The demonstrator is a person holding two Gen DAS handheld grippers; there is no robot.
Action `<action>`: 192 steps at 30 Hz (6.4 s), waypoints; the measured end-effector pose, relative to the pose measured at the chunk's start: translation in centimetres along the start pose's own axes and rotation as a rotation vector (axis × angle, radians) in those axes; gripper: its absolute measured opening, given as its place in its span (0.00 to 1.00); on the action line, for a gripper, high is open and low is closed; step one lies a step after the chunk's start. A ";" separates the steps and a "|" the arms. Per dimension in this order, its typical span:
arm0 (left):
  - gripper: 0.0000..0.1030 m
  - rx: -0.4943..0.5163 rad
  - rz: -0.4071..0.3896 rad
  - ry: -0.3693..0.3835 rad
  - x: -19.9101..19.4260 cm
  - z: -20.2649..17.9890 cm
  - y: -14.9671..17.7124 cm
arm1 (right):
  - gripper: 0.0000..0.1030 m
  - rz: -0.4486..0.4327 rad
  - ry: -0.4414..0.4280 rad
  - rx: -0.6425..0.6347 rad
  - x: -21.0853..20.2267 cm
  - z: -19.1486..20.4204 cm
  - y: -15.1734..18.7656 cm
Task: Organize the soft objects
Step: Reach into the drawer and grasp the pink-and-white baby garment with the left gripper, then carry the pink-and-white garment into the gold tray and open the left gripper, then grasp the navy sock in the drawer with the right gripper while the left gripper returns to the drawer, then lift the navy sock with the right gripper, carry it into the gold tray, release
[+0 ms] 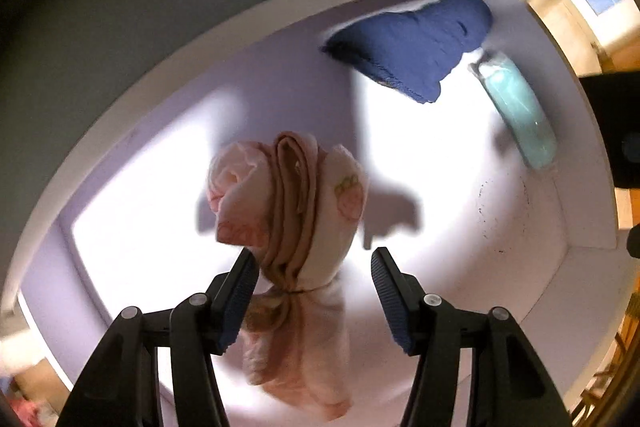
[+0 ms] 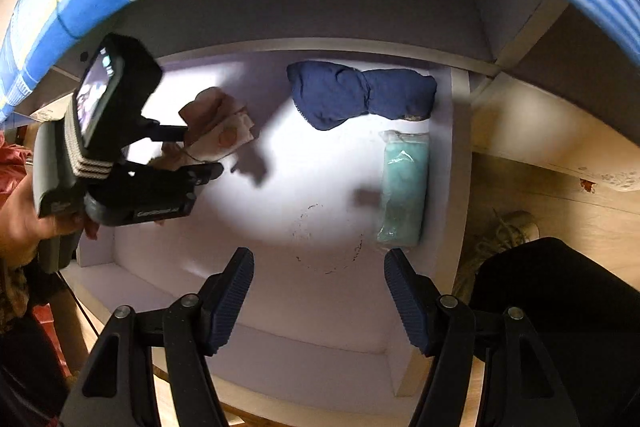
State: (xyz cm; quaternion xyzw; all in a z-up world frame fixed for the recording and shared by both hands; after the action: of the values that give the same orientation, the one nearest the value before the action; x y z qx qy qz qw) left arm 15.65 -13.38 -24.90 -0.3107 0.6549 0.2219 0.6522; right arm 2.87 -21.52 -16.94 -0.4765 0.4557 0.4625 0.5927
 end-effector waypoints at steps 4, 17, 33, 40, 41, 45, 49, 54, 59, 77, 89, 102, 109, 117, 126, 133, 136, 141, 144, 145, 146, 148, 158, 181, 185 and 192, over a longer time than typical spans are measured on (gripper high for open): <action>0.57 -0.113 0.004 -0.010 0.6 1.6 -0.2 | 0.66 0.005 0.010 -0.001 0.4 0.0 0.0; 0.36 -0.231 0.087 -0.011 -0.2 1.2 1.8 | 0.66 0.036 -0.024 0.057 1.3 -1.1 0.2; 0.35 -0.078 -0.107 0.072 -12.4 -1.9 5.1 | 0.66 0.071 0.027 -0.042 2.7 1.0 1.2; 0.35 -0.069 -0.228 0.149 -19.7 -3.6 7.7 | 0.66 0.069 0.016 -0.040 2.3 0.8 1.1; 0.35 -0.065 -0.260 0.158 -21.2 -3.5 7.4 | 0.66 0.068 0.015 -0.040 2.3 0.8 1.1; 0.35 -0.076 -0.360 0.186 -26.4 -2.8 5.3 | 0.66 0.064 0.009 -0.047 2.0 1.2 1.1; 0.35 -0.138 -0.472 0.237 -31.2 -1.0 1.2 | 0.66 0.060 0.004 -0.049 1.9 1.3 1.1; 0.35 -0.254 -0.525 0.256 -34.1 2.2 -4.2 | 0.66 0.059 -0.003 -0.041 1.9 1.3 1.1; 0.35 -0.521 -0.504 0.355 -31.7 7.3 -9.2 | 0.66 0.058 -0.012 -0.026 1.8 1.2 1.1; 0.44 -0.420 -0.374 0.030 -27.7 9.2 -11.5 | 0.66 0.058 -0.045 -0.010 1.6 1.5 0.9; 0.34 -0.454 -0.303 0.011 -26.7 8.5 -10.3 | 0.66 0.062 -0.032 -0.021 1.8 1.6 1.1; 0.40 -0.309 -0.488 -0.060 -31.4 5.9 -6.3 | 0.66 0.029 -0.008 -0.056 1.3 2.0 0.8; 0.40 -0.336 -0.650 0.040 -31.9 4.4 -1.0 | 0.66 -0.019 0.036 -0.128 0.9 3.0 0.5; 0.40 -0.348 -0.705 0.038 -29.6 2.5 5.7 | 0.66 -0.062 0.071 -0.169 0.5 3.4 0.0; 0.40 -0.437 -0.526 0.068 -20.9 2.0 9.7 | 0.67 -0.062 0.175 -0.248 2.0 3.9 -0.5; 0.40 -0.575 -0.364 0.091 -15.0 3.1 10.7 | 0.68 0.006 0.320 -0.402 6.4 4.7 -1.5; 0.40 -0.590 -0.337 0.104 -14.0 3.1 11.0 | 0.68 0.023 0.365 -0.435 8.2 4.0 -2.8; 0.40 -0.603 -0.340 0.125 -13.5 3.1 11.2 | 0.72 0.027 0.427 -0.556 10.2 3.9 -4.7; 0.40 -0.630 -0.333 0.148 -13.1 3.4 11.4 | 0.75 0.015 0.471 -0.666 11.2 4.3 -5.7; 0.40 -0.639 -0.332 0.150 -13.0 3.5 11.4 | 0.76 0.009 0.482 -0.688 11.4 4.4 -5.9; 0.40 -0.648 -0.328 0.155 -12.9 3.6 11.4 | 0.77 -0.001 0.497 -0.715 11.6 4.5 -6.2; 0.40 -0.658 -0.326 0.162 -12.8 3.9 11.7 | 0.80 -0.011 0.517 -0.758 12.3 4.7 -6.8; 0.40 -0.675 -0.307 0.167 -12.4 4.0 11.7 | 0.87 0.035 0.410 -0.654 12.6 4.1 -8.7; 0.40 -0.690 -0.282 0.153 -11.9 4.1 11.7 | 0.65 0.037 0.486 -0.852 9.8 5.8 -6.6; 0.40 -0.677 -0.281 0.147 -11.7 3.9 11.6 | 0.65 0.042 0.488 -0.866 9.8 6.6 -6.3; 0.40 -0.692 -0.300 0.148 -12.4 4.0 11.9 | 0.46 0.087 0.429 -0.696 8.9 8.1 -5.1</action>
State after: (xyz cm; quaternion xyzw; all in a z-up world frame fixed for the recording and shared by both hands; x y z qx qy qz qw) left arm 9.68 -0.67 -14.20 -0.6201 0.5339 0.3089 0.4848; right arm 10.03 -13.15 -23.88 -0.7144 0.4049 0.5041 0.2675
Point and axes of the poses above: each gripper's, at about its wrist camera, not at the fingertips, and x roughly the way its jaws point, z to its left, y to its underside, the point moved 1 cm from there along x, roughly the way its jaws point, and after that the axes turned 4 degrees about -x, right-handed, at the moved point
